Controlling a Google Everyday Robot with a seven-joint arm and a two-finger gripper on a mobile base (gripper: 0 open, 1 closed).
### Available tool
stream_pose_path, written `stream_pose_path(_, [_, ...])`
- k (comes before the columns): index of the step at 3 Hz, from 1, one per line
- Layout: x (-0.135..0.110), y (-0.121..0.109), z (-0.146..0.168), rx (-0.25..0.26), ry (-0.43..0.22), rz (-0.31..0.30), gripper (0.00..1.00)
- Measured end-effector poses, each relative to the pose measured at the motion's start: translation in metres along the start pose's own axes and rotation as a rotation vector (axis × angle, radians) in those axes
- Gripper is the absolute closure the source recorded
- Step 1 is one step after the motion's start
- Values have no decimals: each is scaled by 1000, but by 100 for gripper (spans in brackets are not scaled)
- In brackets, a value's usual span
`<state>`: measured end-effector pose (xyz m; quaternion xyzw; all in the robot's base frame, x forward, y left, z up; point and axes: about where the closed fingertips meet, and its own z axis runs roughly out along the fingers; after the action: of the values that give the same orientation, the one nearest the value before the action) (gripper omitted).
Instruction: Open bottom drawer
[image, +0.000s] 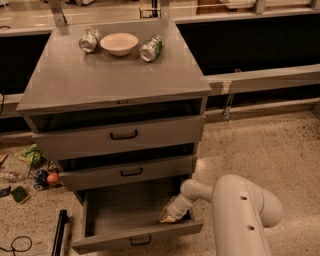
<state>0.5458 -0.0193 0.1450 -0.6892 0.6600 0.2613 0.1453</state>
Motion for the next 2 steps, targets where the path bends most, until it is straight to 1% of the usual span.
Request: stream_pose_path(2, [0, -1, 0, 0, 0, 0, 100])
